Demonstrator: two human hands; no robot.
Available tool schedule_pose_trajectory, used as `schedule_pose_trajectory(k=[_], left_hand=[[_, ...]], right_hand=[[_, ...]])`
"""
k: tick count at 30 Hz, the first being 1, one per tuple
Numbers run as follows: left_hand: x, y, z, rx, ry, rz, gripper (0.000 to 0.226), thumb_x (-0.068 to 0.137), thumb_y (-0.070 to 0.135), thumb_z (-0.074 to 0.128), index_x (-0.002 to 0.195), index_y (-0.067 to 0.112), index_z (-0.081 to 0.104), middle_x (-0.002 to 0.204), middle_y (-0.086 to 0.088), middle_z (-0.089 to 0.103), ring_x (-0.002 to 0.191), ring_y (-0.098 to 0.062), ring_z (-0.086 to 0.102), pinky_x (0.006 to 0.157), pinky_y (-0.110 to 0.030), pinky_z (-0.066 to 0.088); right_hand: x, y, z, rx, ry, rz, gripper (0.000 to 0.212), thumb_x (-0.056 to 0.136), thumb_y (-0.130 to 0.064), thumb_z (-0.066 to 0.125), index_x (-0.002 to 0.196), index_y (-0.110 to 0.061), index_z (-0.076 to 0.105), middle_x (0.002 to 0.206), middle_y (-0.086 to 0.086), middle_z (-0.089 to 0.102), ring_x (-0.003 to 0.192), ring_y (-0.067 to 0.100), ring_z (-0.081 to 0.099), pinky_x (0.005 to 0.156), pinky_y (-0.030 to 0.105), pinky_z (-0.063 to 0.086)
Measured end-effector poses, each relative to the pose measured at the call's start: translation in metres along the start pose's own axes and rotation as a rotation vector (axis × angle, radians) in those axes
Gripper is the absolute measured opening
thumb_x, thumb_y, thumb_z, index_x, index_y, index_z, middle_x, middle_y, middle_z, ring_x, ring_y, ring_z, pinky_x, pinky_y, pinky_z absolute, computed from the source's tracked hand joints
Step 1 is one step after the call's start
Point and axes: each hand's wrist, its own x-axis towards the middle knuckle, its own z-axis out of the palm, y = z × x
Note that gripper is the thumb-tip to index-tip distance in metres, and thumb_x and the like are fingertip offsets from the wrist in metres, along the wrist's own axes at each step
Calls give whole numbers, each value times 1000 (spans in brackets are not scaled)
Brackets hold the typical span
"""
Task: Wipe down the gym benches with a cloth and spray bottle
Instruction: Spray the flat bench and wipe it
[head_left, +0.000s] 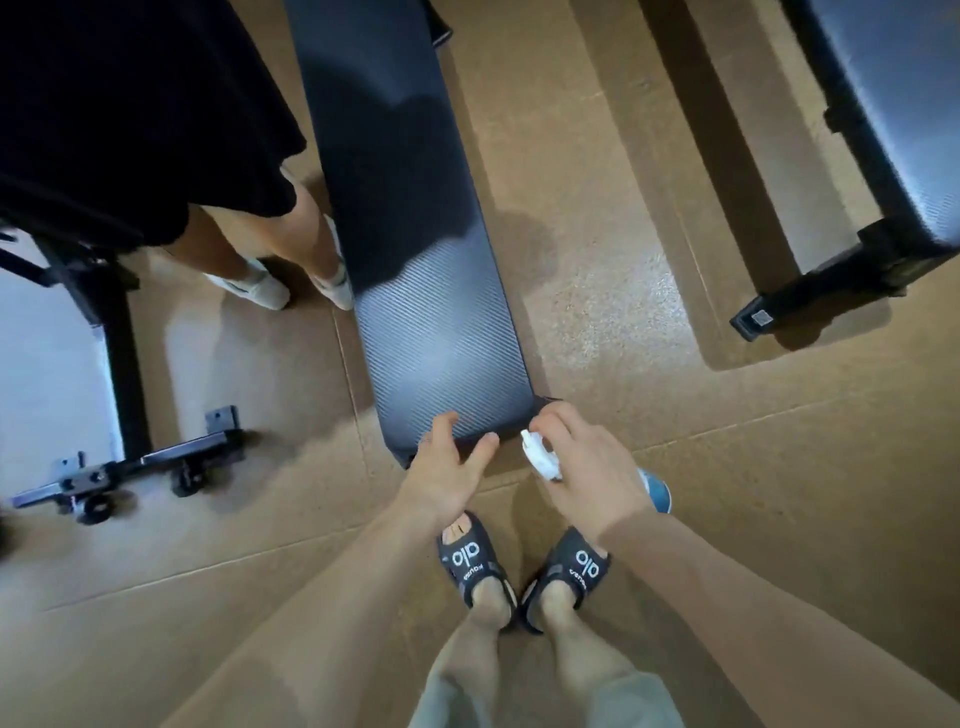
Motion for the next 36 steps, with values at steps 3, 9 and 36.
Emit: schedule_pose_trajectory(k=[3,9,36], left_hand=[[39,-26,8,207,-10,-60,81,100,54,54,162,21,14,162,-15,29,148,-36,32,119,-48,31],[100,-67,18,531,-59,-121,94,98,44,58,165,24,-6,172,-9,-11,159,-31,-4,129,-49,8],[199,30,64,329,283,-175,88,83,57,74,149,31,22,159,-6,14,146,-36,19,115,-58,34]], right_hand=[[25,21,41,23,-92,34,43,67,5,65,102,-18,55,110,-2,50,69,25,50,60,35,35],[67,42,99,29,-158,130,34,74,5,64,96,-17,50,106,0,46,70,28,51,59,35,36],[201,112,23,115,-132,26,24,85,5,59,89,-15,46,101,2,46,85,28,55,75,44,49]])
